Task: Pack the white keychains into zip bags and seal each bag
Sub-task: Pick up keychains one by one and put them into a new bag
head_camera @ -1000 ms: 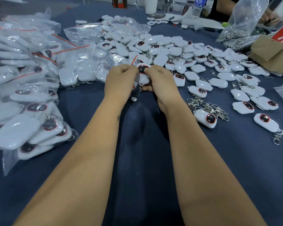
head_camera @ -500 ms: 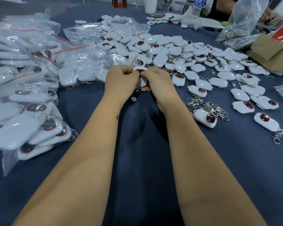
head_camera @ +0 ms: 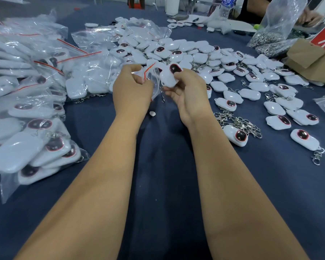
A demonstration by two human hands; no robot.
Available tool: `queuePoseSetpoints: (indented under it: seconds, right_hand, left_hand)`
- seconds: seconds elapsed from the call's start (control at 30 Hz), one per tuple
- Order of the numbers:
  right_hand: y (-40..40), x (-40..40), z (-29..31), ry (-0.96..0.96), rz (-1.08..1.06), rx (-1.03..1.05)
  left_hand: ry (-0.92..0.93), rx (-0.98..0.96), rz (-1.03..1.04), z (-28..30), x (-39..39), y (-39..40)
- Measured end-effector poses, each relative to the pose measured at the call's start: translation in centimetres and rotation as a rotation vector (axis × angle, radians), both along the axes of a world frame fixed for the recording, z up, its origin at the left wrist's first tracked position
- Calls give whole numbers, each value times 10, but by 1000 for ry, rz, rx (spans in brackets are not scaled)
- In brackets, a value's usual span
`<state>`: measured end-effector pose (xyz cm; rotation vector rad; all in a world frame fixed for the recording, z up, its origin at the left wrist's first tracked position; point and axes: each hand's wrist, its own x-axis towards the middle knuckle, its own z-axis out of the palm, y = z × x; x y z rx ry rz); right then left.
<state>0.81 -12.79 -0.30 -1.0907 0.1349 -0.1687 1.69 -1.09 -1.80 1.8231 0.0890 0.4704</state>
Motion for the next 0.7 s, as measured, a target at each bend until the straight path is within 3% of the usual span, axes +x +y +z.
queuePoseSetpoints:
  seconds: [0.07,0.13,0.37,0.5,0.7]
  right_hand:
    - [3,0,1,-70,47,98]
    - [8,0,-1,-97,39,35]
    - [19,1,-17,-101,-109,-903]
    - [17,1,-17,-34,-167,-935]
    - [17,-7,-13,-129,175,-983]
  left_hand:
    - [23,30,25,1,0,0]
    - [38,29,24,1,0,-1]
    - [-49,-119,12,7,-4,-2]
    - [-99,-101,38,9,-5,-3]
    - [-89,114,34,4,-8,-3]
